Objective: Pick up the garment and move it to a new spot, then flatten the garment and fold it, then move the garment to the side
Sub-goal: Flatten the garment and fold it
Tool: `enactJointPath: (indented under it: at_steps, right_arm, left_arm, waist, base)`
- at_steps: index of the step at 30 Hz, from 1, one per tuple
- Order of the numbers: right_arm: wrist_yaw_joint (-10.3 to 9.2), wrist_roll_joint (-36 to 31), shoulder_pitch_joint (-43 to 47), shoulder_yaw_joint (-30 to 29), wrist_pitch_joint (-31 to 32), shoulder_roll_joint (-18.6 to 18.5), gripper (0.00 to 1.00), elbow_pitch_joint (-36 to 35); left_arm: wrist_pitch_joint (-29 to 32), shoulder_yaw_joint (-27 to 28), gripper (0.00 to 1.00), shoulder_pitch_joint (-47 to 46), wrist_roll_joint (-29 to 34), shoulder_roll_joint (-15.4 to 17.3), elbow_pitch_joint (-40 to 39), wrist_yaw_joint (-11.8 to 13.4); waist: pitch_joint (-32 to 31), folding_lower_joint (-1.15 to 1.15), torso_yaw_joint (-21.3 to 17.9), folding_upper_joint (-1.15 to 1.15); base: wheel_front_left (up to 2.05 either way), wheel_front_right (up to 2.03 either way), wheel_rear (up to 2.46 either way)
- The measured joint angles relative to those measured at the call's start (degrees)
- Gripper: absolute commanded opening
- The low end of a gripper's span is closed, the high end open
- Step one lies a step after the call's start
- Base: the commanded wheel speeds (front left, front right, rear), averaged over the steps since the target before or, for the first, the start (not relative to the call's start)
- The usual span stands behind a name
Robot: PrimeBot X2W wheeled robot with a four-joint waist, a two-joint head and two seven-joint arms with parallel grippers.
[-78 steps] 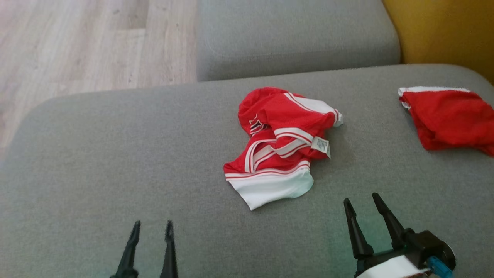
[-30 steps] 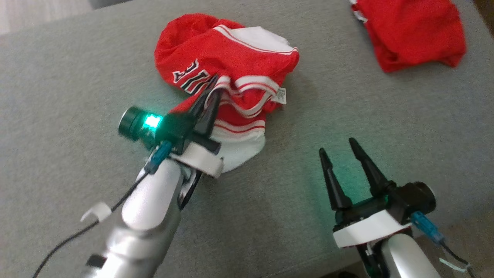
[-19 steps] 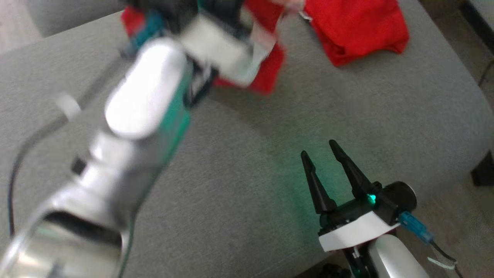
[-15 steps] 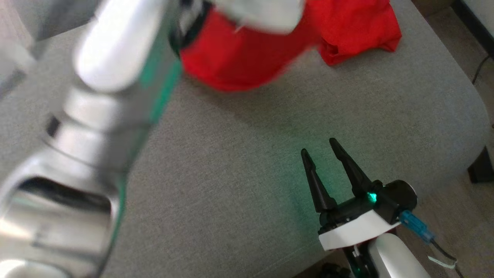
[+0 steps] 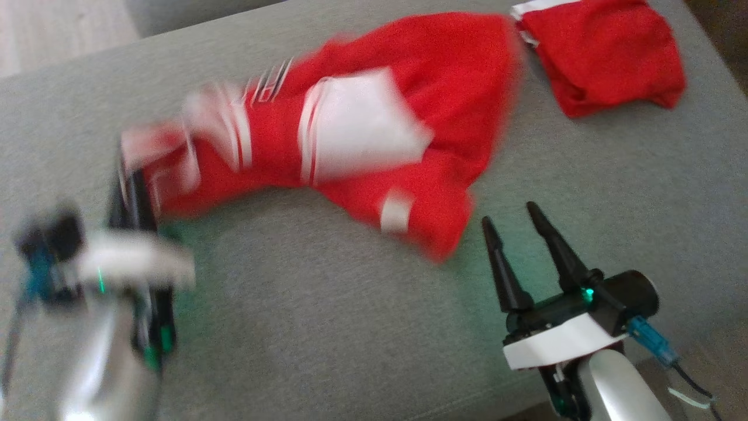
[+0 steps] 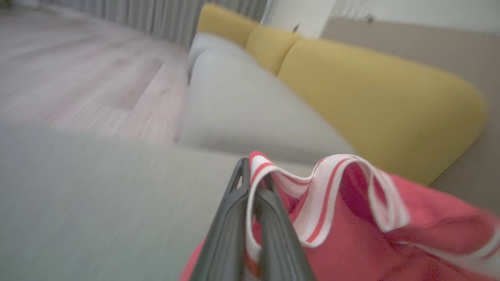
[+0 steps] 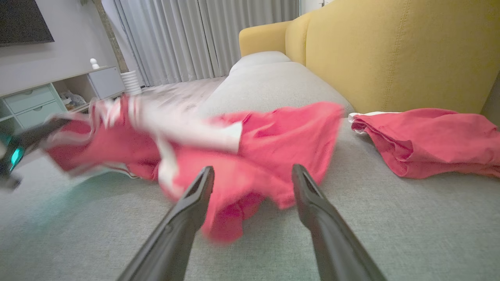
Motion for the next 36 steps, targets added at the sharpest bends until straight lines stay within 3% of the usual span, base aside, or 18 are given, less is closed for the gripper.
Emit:
enactJointPath:
  at_steps: [3, 7, 8, 9, 12, 15, 19, 24, 27, 36]
  right_arm:
    - [0.0, -1.16, 0.31, -0.77, 0.0, -0.01, 1.0, 0.05]
    - [0.0, -2.18, 1.15, -1.18, 0.0, 0.01, 1.0, 0.27]
    - [0.0, -2.24, 1.25, -1.34, 0.0, 0.01, 1.0, 0.29]
    - [0.0, -2.41, 1.35, -1.45, 0.0, 0.0, 1.0, 0.32]
    - [0.0, -2.74, 1.77, -1.45, 0.0, 0.01, 1.0, 0.38]
    - [0.0, -2.74, 2.19, -1.49, 0.0, 0.01, 1.0, 0.6]
    - [0.0, -2.74, 2.18, -1.57, 0.0, 0.01, 1.0, 0.66]
    - [0.0, -2.59, 2.18, -1.79, 0.0, 0.01, 1.0, 0.66]
    - [0.0, -2.58, 2.17, -2.14, 0.0, 0.0, 1.0, 0.4]
    - [0.0, -1.26, 2.03, -2.1, 0.0, 0.01, 1.0, -0.7]
  left_arm:
    - [-1.55, 0.83, 0.0, 10.54, -1.63, -1.04, -0.01, -0.03]
    - [-2.63, 2.16, 0.0, 13.68, -1.64, -2.75, -1.14, -0.03]
    - [-2.89, 2.58, 0.38, 13.67, -1.36, -3.23, -1.57, -0.01]
    - [-3.04, 2.86, 1.0, 13.69, -0.59, -3.59, -2.21, 0.18]
    - [-3.1, 4.83, 1.0, 14.6, 5.06, -3.71, -5.7, 2.98]
    - [-3.11, 5.37, 1.0, 15.9, 15.01, -3.24, -11.14, 6.09]
    - [-3.47, 0.91, 1.0, 15.96, 26.47, -2.48, -15.27, 8.44]
    - [-0.42, -4.35, 1.0, 15.08, 32.42, -2.45, -14.39, 9.73]
    - [2.37, -8.42, 1.0, 11.35, 34.76, -2.65, -14.91, 8.14]
    - [13.47, -20.31, 1.0, 0.02, 41.99, -3.66, -8.76, -0.34]
  waist:
    - [0.29, 0.0, 1.92, 0.0]
    - [0.12, 0.0, 4.08, 0.0]
    - [-0.03, 0.0, 4.54, 0.0]
    - [-0.22, 0.0, 4.94, 0.0]
    - [-0.78, 0.0, 5.85, 0.0]
    - [-1.23, 0.0, 6.47, 0.0]
    - [-1.59, 0.0, 6.62, 0.0]
    - [-1.35, 0.0, 5.35, 0.0]
    - [-0.78, 0.0, 3.84, 0.0]
    - [2.59, 0.01, -1.34, 0.0]
  base:
    - [0.0, 0.0, 0.0]
    - [0.0, 0.0, 0.0]
    - [0.0, 0.0, 0.0]
    - [0.0, 0.0, 0.0]
    - [0.0, 0.0, 0.0]
    - [0.0, 0.0, 0.0]
    - [0.0, 0.0, 0.0]
    - [0.0, 0.0, 0.0]
    - [0.0, 0.0, 0.0]
    - [0.0, 0.0, 0.0]
